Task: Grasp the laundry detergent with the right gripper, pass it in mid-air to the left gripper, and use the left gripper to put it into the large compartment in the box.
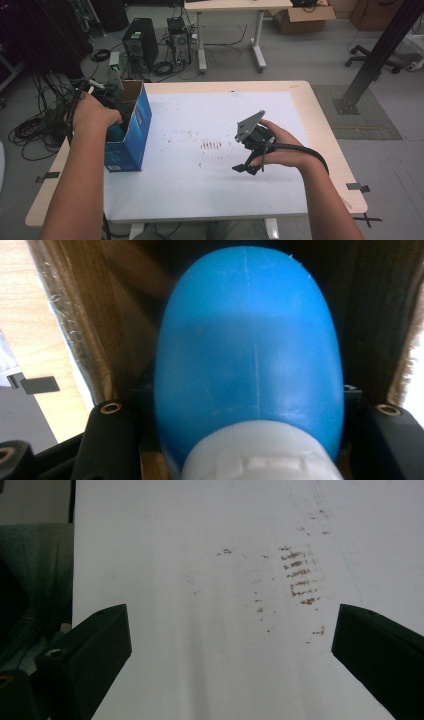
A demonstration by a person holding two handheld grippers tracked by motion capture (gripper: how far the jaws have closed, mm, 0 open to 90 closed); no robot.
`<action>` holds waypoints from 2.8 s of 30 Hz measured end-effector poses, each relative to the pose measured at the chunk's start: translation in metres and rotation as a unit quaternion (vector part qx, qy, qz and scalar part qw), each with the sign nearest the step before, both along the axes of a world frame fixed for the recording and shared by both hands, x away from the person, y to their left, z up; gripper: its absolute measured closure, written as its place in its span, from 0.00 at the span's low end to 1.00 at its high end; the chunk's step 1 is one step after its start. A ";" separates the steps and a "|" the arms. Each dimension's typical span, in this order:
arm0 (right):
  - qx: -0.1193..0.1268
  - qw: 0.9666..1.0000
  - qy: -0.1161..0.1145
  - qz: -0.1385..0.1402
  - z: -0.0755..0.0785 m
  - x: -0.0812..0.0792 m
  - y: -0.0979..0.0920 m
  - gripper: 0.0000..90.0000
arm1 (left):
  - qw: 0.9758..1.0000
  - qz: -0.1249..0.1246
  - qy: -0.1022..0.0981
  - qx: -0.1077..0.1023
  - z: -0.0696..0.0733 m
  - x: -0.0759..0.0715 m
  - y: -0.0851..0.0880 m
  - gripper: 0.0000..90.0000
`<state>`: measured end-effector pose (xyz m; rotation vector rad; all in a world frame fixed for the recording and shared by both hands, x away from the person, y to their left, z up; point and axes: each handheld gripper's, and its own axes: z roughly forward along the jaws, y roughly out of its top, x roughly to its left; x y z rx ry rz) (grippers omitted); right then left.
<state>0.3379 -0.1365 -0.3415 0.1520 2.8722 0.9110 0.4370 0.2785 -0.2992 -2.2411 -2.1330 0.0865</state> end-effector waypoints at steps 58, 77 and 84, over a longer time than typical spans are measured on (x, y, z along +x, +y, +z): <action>0.005 1.000 -0.002 0.001 0.002 -0.005 -0.003 0.03 | 1.000 0.009 -0.017 0.013 0.015 -0.008 -0.002 0.26; 0.011 1.000 -0.016 0.004 0.018 -0.008 -0.003 0.03 | 0.999 0.000 -0.038 0.021 0.049 -0.023 -0.001 0.08; 0.009 1.000 -0.023 0.006 0.028 -0.010 -0.004 0.03 | 0.998 -0.043 -0.034 0.032 0.063 -0.029 -0.016 0.00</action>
